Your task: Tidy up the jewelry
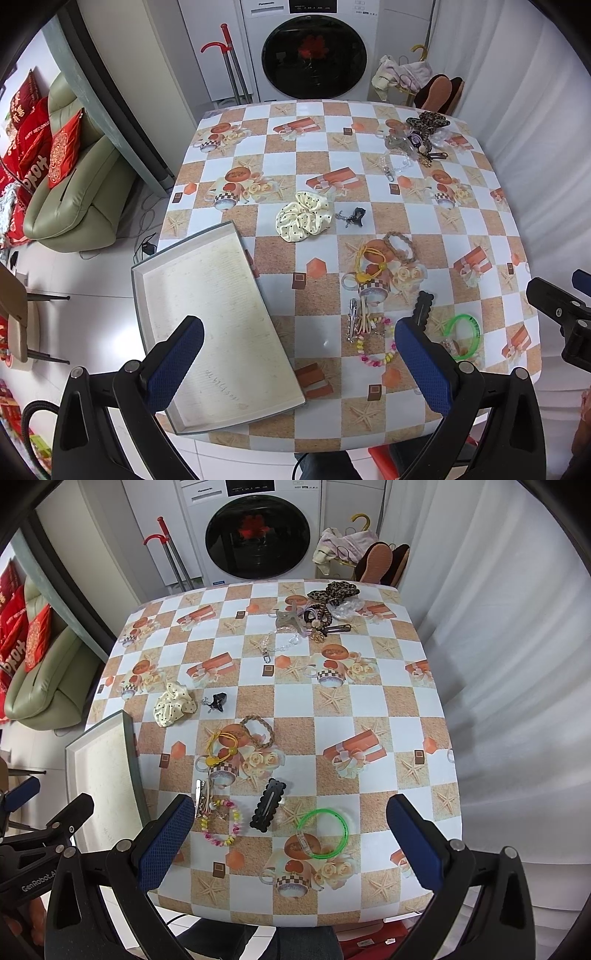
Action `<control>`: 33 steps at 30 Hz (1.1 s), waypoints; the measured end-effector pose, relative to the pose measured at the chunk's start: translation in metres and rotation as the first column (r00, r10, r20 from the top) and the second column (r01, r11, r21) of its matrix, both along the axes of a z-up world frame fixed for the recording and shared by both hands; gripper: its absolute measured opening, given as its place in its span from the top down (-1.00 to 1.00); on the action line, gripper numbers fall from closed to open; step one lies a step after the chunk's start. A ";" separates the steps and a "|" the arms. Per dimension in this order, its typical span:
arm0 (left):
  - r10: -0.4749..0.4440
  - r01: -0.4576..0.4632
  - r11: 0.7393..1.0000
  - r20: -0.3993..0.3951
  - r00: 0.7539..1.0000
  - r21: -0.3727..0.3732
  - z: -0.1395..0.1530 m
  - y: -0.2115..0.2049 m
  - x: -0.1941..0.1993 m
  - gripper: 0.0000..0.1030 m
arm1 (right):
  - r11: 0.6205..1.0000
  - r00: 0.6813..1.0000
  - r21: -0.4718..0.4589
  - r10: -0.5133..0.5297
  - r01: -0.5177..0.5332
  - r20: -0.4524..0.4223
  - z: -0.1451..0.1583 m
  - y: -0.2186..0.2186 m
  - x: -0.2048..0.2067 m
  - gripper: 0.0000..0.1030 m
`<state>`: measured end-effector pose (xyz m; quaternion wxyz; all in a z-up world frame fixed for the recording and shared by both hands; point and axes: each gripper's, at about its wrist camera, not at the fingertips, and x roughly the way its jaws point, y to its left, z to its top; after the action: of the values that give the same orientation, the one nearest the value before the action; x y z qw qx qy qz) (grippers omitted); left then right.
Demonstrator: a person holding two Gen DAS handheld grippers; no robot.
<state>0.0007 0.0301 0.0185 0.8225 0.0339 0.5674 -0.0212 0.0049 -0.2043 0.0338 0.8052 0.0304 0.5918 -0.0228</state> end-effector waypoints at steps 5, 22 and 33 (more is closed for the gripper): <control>-0.001 0.001 1.000 0.000 1.000 0.002 -0.001 0.002 0.000 -1.00 | 1.000 1.000 -0.001 0.000 0.000 0.000 0.000 0.000 0.000 -1.00; 0.001 -0.001 1.000 -0.004 1.000 0.003 -0.003 0.003 0.000 -1.00 | 1.000 1.000 -0.002 0.000 0.000 0.000 -0.001 0.000 0.001 -1.00; 0.000 0.000 1.000 -0.004 1.000 0.004 -0.002 0.002 0.001 -1.00 | 1.000 1.000 -0.003 0.000 0.000 0.000 -0.001 0.001 0.000 -1.00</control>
<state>0.0015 0.0322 0.0162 0.8212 0.0358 0.5692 -0.0200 0.0053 -0.2028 0.0333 0.8053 0.0295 0.5916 -0.0238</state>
